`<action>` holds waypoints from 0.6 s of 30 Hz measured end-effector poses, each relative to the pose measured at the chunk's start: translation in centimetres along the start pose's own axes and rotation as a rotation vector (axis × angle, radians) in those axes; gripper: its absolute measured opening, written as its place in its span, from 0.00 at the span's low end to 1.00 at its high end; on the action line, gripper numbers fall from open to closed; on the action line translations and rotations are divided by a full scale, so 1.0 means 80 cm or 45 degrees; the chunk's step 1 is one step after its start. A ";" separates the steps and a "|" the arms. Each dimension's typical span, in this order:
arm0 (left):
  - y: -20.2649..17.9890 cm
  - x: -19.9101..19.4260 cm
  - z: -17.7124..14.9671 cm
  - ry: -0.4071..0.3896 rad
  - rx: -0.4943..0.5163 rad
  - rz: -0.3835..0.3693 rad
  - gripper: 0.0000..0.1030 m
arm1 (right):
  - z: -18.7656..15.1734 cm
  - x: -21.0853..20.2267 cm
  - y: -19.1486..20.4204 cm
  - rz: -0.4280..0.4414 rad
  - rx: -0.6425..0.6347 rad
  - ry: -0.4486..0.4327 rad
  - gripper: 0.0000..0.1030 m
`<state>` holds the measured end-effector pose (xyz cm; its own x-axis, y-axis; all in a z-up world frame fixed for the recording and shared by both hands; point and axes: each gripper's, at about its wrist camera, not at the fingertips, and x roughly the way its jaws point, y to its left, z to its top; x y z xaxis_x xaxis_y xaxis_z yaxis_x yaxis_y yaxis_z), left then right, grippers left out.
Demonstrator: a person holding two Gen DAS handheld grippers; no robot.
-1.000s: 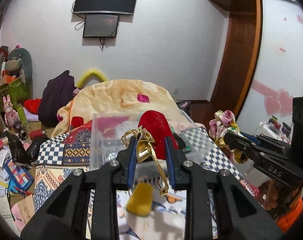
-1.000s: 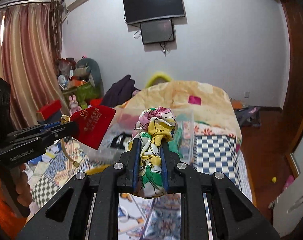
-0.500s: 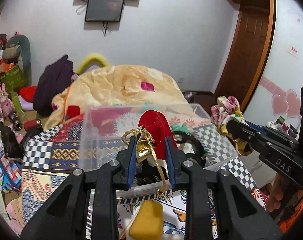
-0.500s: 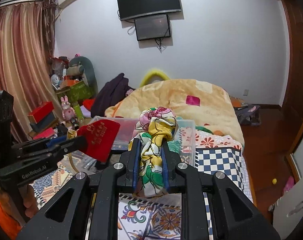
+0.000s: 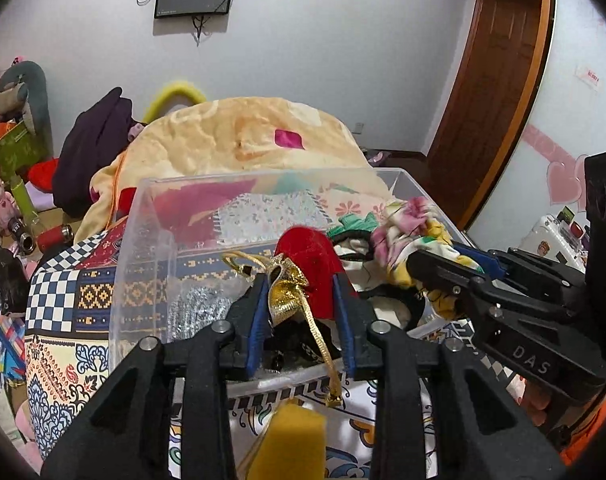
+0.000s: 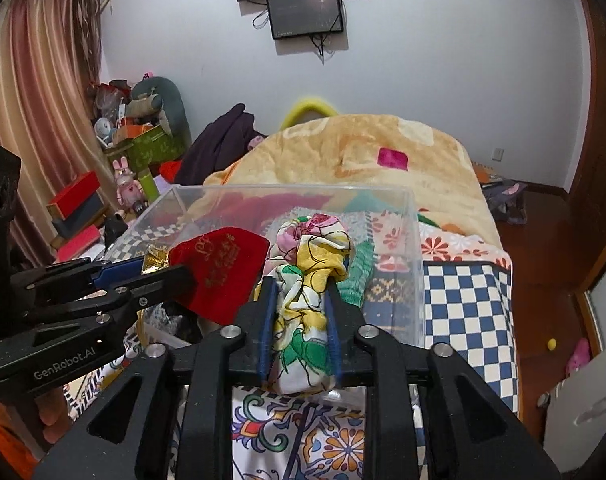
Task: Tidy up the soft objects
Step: 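Lower the red pouch into the box with the left gripper while the right gripper releases the scrunchie there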
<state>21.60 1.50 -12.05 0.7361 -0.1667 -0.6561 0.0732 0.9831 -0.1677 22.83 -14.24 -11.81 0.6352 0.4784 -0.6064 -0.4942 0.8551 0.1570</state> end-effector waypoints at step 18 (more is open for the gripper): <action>0.000 -0.104 -0.014 -0.185 -0.016 -0.012 0.80 | -0.003 -0.066 0.007 0.029 -0.021 -0.156 0.73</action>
<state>14.76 2.84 -7.41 0.8250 -0.1628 -0.5412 0.0731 0.9803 -0.1835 19.05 -16.32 -8.72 0.6908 0.5191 -0.5032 -0.5182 0.8409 0.1560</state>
